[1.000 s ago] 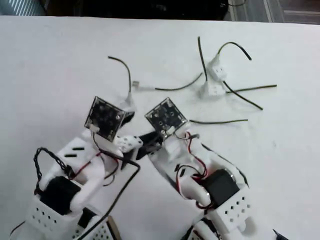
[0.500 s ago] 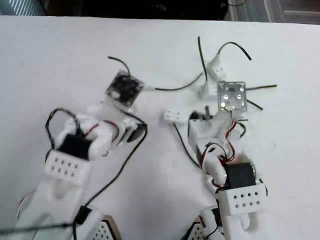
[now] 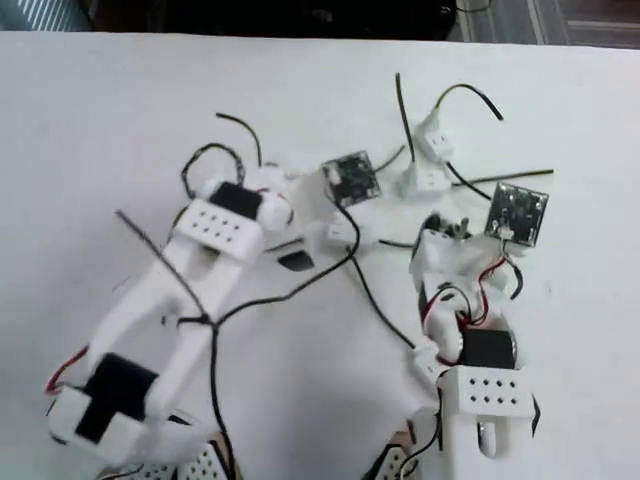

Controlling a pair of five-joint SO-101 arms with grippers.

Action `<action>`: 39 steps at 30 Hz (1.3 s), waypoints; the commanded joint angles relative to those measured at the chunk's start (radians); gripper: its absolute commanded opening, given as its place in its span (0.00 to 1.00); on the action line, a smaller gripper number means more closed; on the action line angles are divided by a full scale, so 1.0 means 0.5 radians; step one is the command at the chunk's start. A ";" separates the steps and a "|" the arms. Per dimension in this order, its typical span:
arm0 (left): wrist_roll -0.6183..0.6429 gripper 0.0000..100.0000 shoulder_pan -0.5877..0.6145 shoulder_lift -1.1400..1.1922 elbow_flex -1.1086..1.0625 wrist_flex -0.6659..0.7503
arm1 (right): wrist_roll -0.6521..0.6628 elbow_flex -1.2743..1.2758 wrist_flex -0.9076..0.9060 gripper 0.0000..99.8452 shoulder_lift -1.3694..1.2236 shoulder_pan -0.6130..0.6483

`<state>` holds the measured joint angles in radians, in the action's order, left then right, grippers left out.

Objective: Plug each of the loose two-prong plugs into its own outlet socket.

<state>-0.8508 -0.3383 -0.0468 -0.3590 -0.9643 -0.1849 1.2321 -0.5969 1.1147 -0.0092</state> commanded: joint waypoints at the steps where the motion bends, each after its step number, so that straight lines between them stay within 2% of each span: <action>1: -0.101 0.34 -0.054 0.195 0.282 0.031 | -0.018 -0.009 0.044 0.02 0.048 -0.035; 19: -0.190 0.34 -0.216 1.303 1.274 0.015 | -0.018 -0.006 0.032 0.02 0.048 -0.054; 24: -0.347 0.26 -0.238 1.508 1.350 0.015 | -0.018 -0.006 0.029 0.02 0.048 -0.057; 27: -0.381 0.19 -0.232 1.521 1.347 0.003 | -0.018 -0.006 0.029 0.02 0.048 -0.057; 32: -0.381 0.08 -0.229 1.419 1.347 -0.199 | -0.018 -0.006 0.029 0.02 0.048 -0.057; 39: -0.285 0.03 -0.244 1.195 1.341 -0.586 | -0.018 -0.006 0.029 0.02 0.048 -0.057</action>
<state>-1.0242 -0.4457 0.6452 0.2977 -1.1715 -0.1849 1.2352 -0.5953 1.1147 -0.0245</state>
